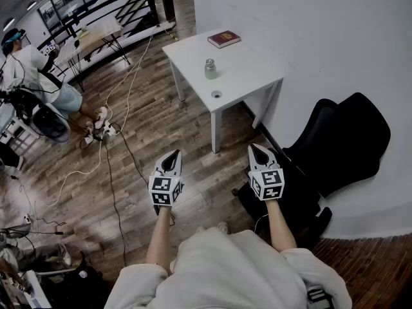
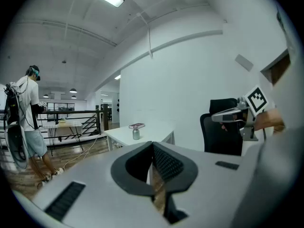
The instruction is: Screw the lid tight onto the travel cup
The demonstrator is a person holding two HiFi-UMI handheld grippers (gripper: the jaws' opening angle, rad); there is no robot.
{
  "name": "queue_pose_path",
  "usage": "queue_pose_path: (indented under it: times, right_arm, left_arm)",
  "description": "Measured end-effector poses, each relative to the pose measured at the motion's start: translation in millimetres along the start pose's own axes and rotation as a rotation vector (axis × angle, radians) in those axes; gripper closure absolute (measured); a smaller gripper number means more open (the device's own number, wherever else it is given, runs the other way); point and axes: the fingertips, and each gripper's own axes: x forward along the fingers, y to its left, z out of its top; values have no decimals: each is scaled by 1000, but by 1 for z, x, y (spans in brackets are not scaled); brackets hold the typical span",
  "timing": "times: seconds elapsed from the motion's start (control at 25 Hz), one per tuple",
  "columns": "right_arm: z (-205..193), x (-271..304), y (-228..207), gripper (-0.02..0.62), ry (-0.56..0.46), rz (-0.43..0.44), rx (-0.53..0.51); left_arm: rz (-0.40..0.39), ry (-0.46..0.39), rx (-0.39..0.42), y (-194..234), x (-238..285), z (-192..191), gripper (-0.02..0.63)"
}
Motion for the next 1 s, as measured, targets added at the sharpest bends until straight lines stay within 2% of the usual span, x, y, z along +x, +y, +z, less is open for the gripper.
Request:
queue_pose_path:
  times: [1.0]
  right_arm:
    - [-7, 0, -36, 595, 0, 60, -6]
  left_arm:
    - [32, 23, -19, -41, 24, -1, 598]
